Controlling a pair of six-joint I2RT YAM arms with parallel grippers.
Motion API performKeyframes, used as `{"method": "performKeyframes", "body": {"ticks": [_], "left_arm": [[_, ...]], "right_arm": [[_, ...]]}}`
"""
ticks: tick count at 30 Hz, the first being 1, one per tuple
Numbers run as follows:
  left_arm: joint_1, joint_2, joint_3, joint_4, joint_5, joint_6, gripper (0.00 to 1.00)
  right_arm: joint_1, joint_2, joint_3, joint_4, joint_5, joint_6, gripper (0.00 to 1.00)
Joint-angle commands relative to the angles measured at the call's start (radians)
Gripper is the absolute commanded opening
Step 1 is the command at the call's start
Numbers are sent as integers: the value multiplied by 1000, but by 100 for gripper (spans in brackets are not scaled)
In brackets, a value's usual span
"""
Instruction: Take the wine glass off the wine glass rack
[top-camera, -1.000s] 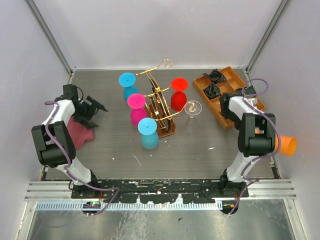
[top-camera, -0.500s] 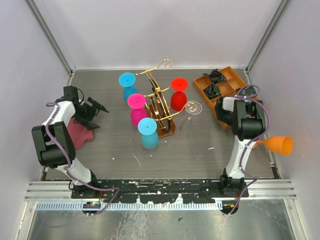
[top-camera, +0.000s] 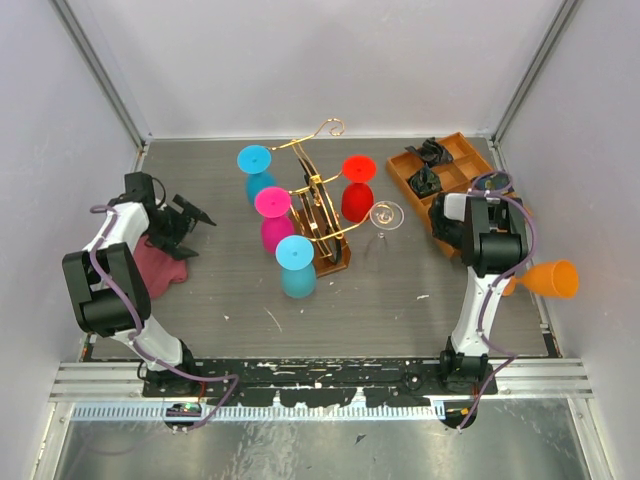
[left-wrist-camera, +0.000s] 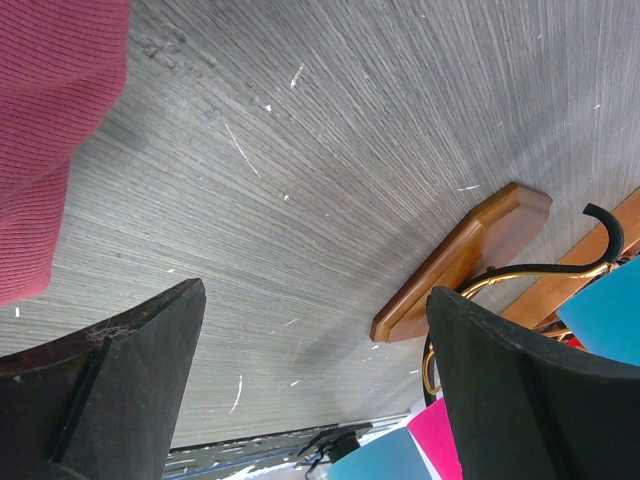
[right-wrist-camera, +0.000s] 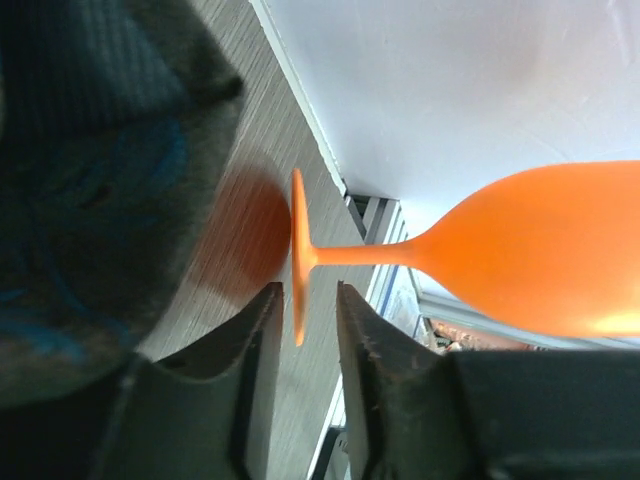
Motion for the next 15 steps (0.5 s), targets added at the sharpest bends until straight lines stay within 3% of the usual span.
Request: {"method": "performKeyframes", "body": {"ticks": [1,15], "left_arm": [[9,3,11,-13,1,17,99],[10,10,13,-18,-9,17,99]], "right_arm": [[5,-5,18,139,-136,-78,38],[27,-55,3,291,-409,-174,58]]}}
